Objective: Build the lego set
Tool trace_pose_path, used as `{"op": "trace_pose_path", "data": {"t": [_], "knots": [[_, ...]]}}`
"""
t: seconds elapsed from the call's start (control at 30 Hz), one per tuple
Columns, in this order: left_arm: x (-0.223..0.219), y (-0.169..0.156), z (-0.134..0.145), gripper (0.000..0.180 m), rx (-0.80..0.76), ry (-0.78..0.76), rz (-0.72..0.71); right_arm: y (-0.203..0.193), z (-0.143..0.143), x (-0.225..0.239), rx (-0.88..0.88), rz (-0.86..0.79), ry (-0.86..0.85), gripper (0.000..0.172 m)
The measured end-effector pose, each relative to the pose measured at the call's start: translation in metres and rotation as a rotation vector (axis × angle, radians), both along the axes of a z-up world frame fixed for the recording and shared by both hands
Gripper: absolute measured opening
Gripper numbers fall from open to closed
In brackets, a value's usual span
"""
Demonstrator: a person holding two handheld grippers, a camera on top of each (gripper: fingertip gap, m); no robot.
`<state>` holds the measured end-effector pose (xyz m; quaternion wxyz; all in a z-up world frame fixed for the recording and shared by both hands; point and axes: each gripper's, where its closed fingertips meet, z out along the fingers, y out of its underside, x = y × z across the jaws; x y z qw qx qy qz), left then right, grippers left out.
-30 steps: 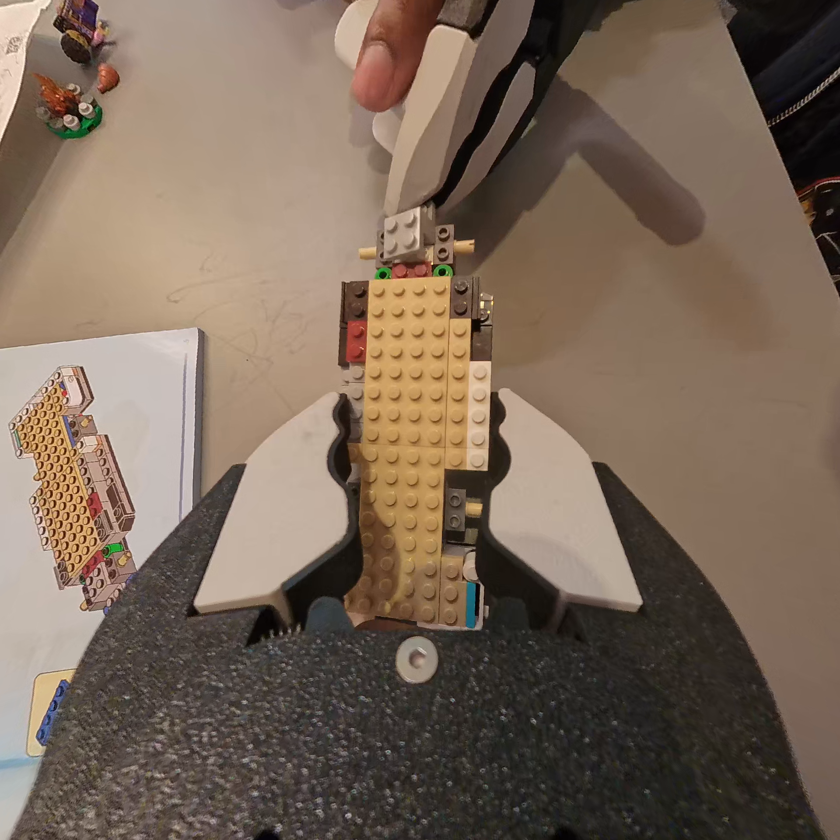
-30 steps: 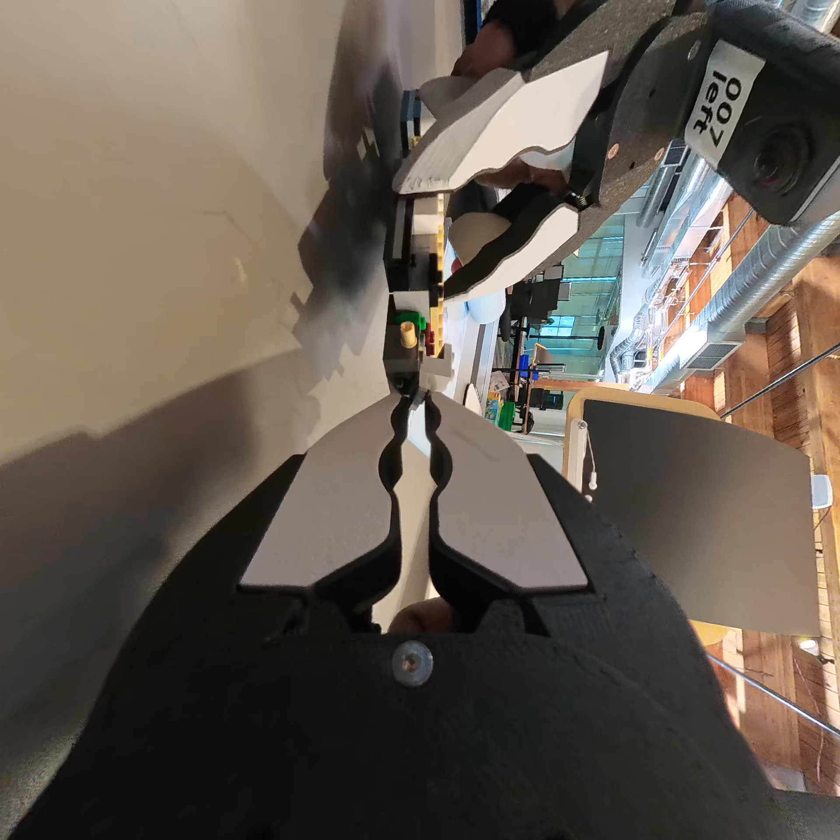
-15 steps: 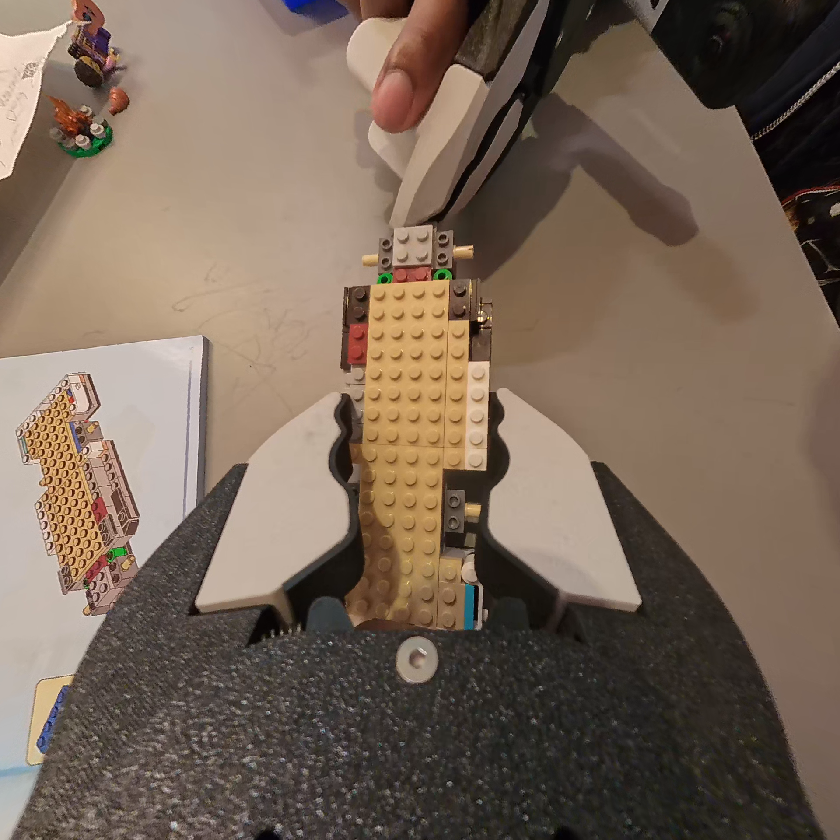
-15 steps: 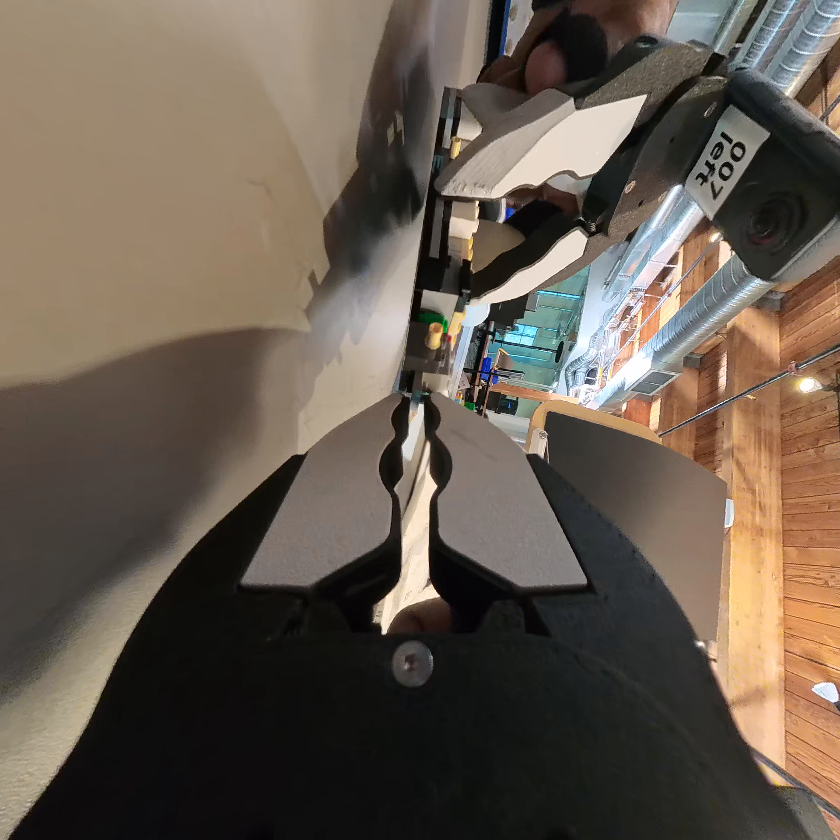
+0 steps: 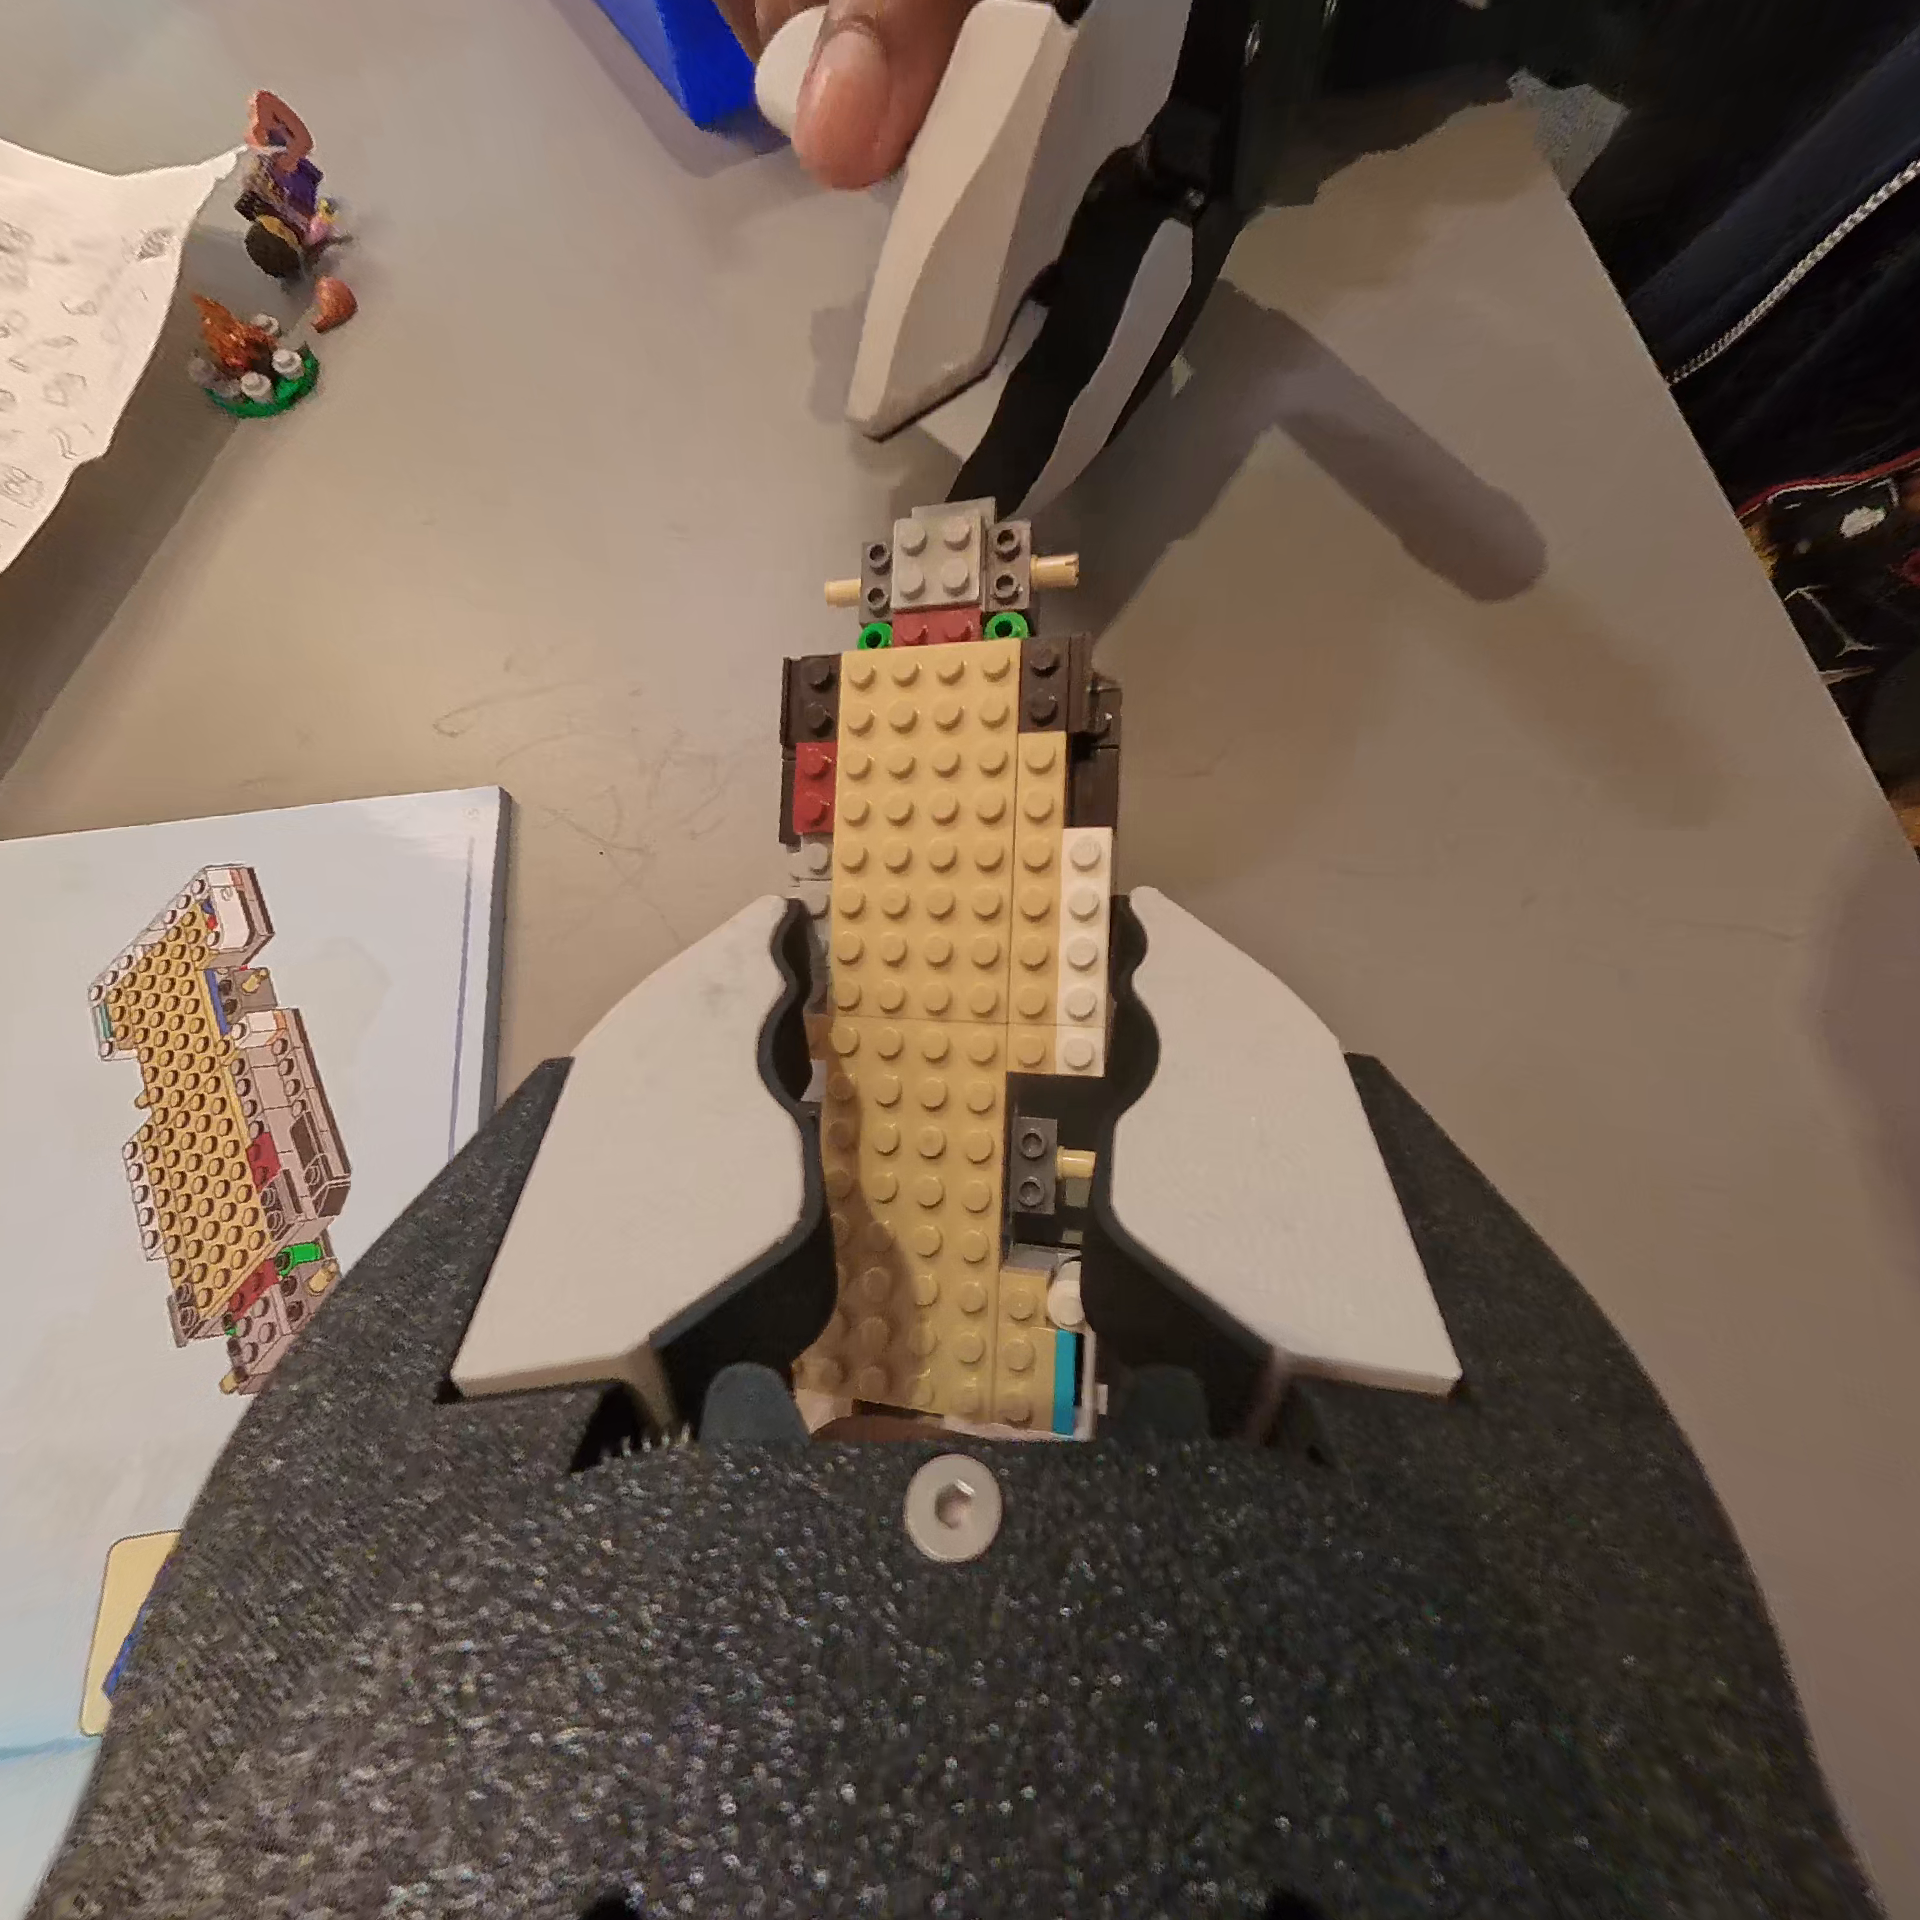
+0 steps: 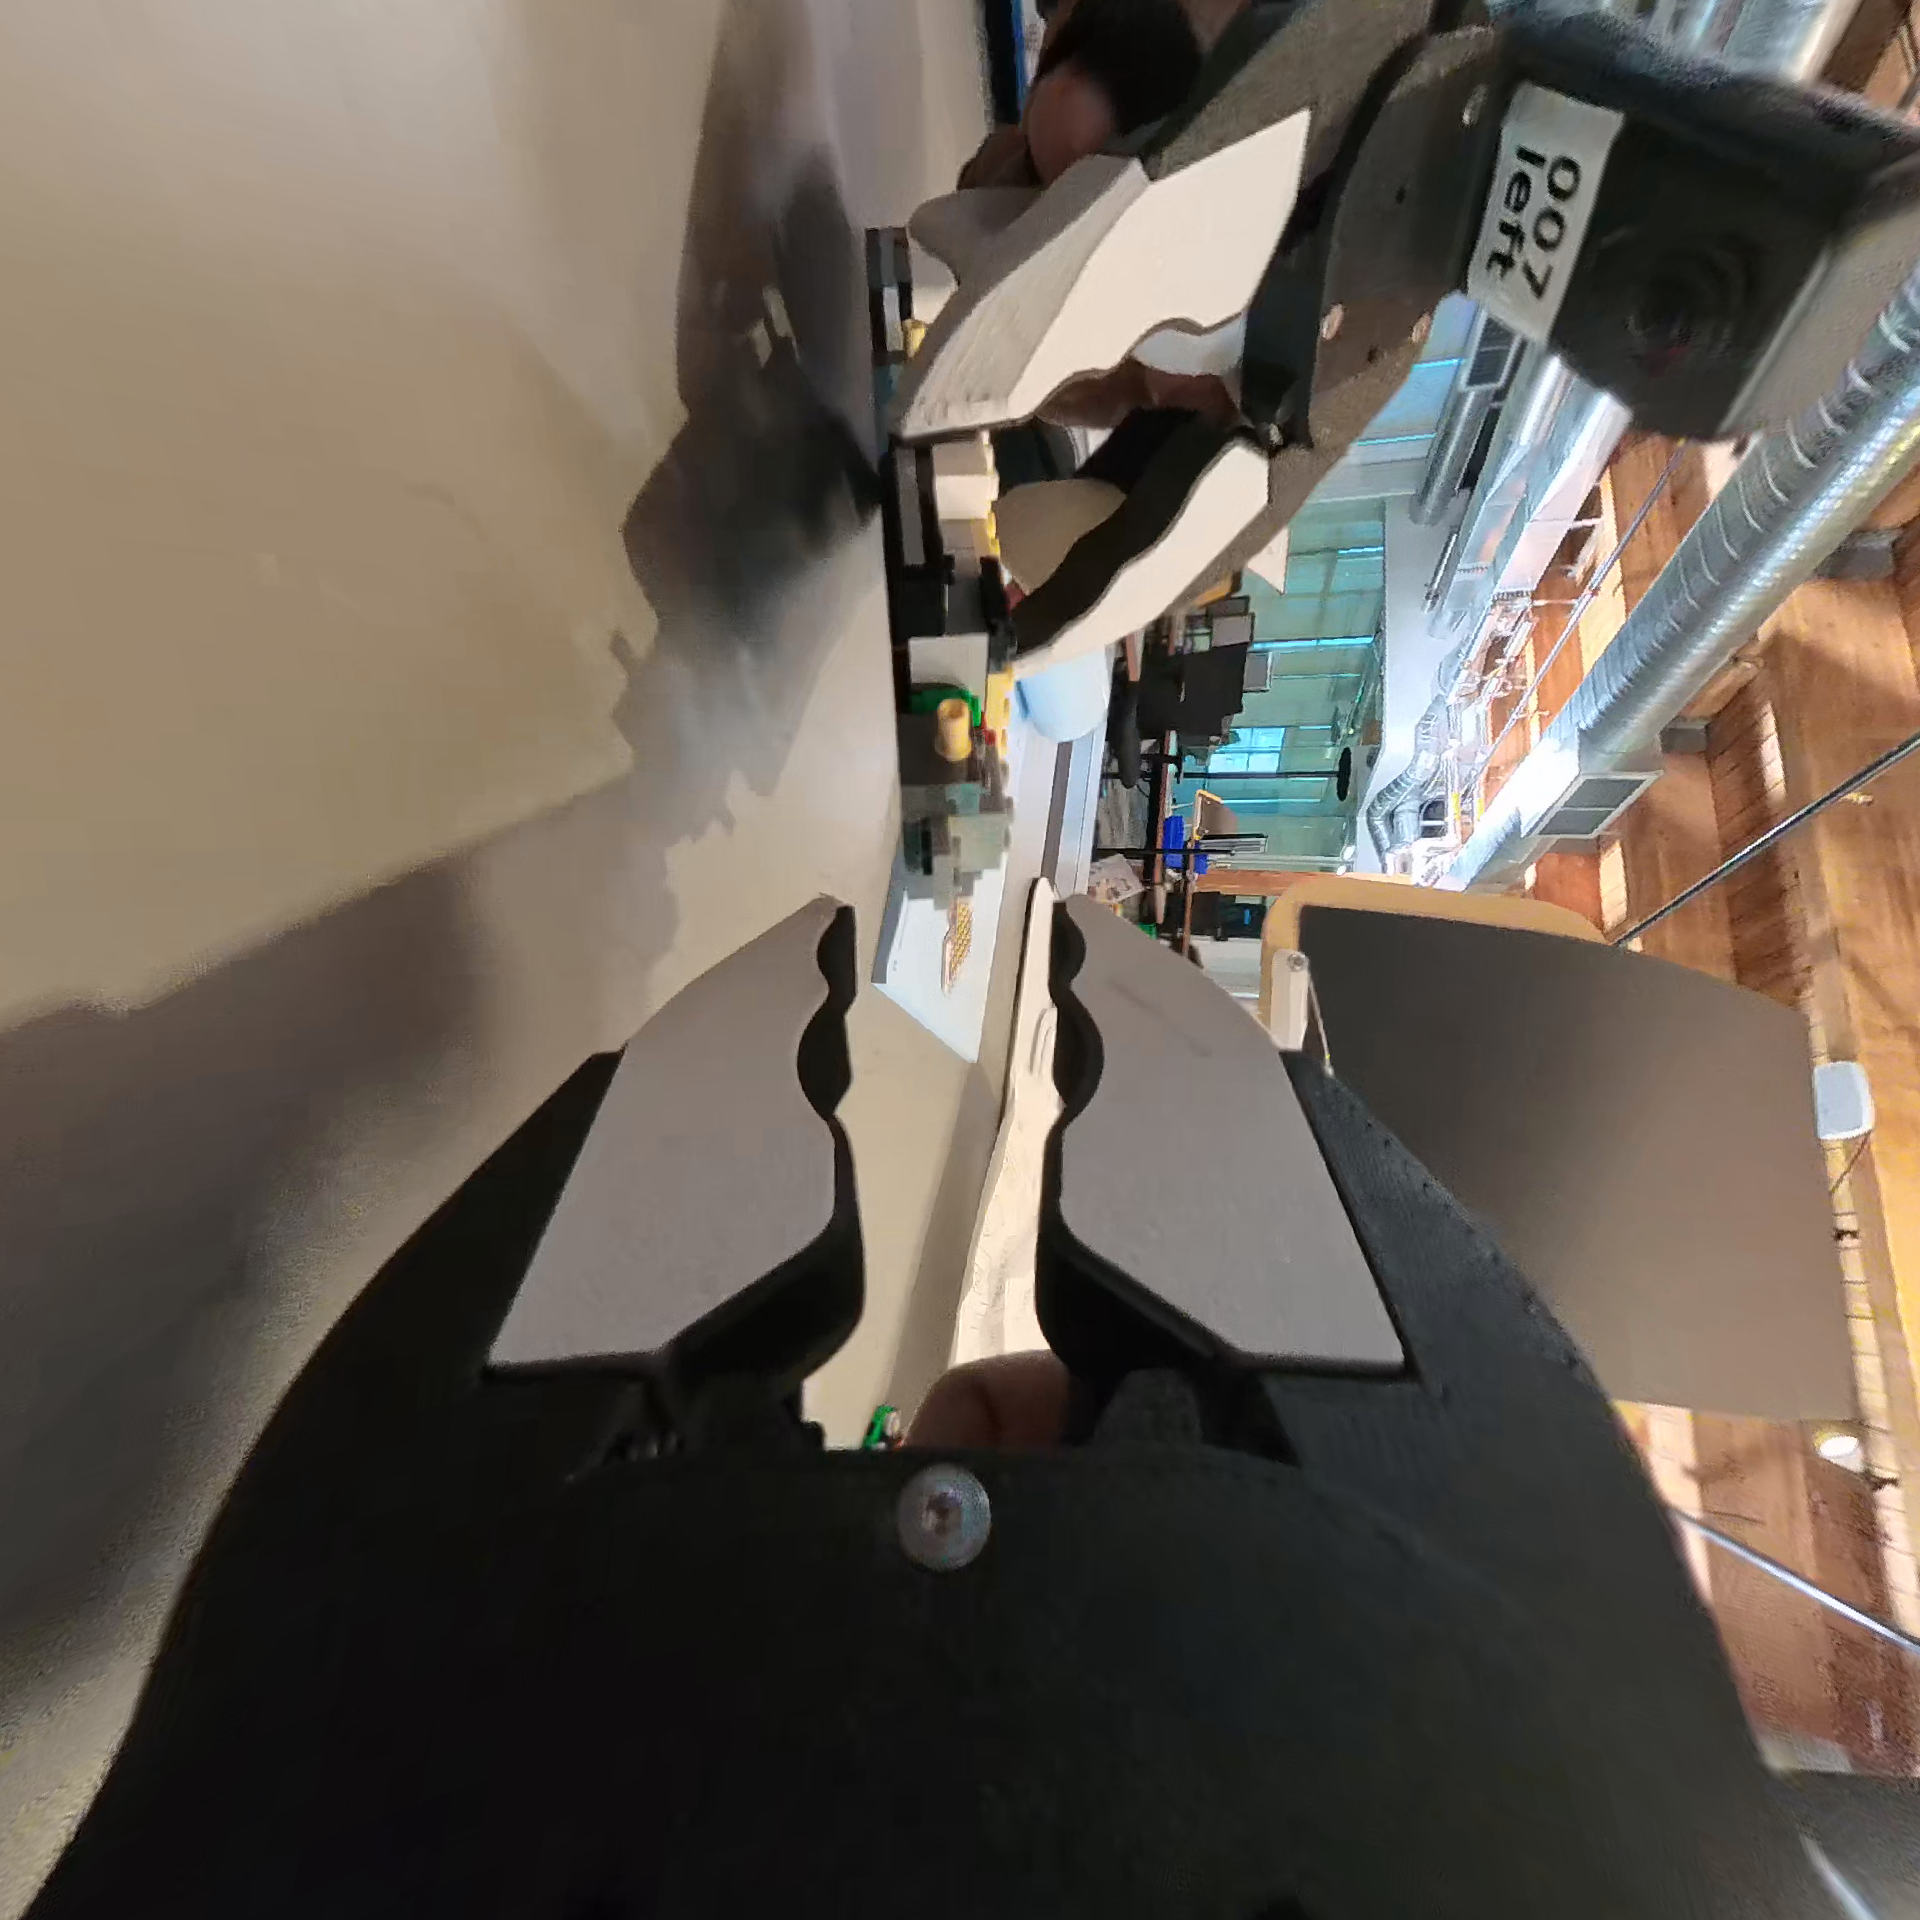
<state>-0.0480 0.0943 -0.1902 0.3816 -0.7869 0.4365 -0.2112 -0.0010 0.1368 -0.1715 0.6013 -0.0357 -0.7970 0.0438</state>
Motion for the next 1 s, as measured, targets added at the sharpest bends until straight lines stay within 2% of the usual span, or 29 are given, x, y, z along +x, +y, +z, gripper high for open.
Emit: {"op": "trace_pose_path", "data": {"t": [0.03,0.13,0.27,0.3,0.37,0.4,0.53,0.77,1.0], "knots": [[0.000,0.000,0.003,0.050,0.008,-0.012,-0.001,0.001,0.002,0.000,-0.019,-0.006,0.000,0.038],[-0.003,0.000,0.010,0.049,0.023,-0.042,0.005,-0.001,0.008,0.000,-0.082,-0.001,-0.016,0.041],[-0.005,-0.001,0.003,0.049,0.007,-0.022,0.009,-0.003,0.005,-0.002,-0.091,-0.001,-0.047,0.042],[-0.004,-0.001,0.004,0.044,0.003,-0.034,0.001,-0.003,0.002,-0.002,-0.083,-0.002,-0.054,0.043],[-0.001,0.001,0.013,0.009,0.033,-0.085,0.005,-0.003,-0.004,-0.003,-0.065,-0.002,-0.073,0.050],[-0.002,0.003,0.016,0.007,0.041,-0.101,0.018,-0.003,-0.006,-0.005,-0.063,-0.002,-0.073,0.050],[-0.009,0.002,0.007,0.020,0.001,-0.057,0.041,0.002,-0.024,-0.003,-0.044,-0.010,-0.147,0.053],[-0.016,0.005,-0.004,0.044,-0.028,0.048,0.072,0.009,-0.031,0.003,-0.129,-0.043,-0.209,0.052],[-0.007,0.013,-0.017,0.057,-0.052,0.224,-0.006,0.011,-0.032,0.003,-0.138,-0.054,-0.216,0.050]]}}
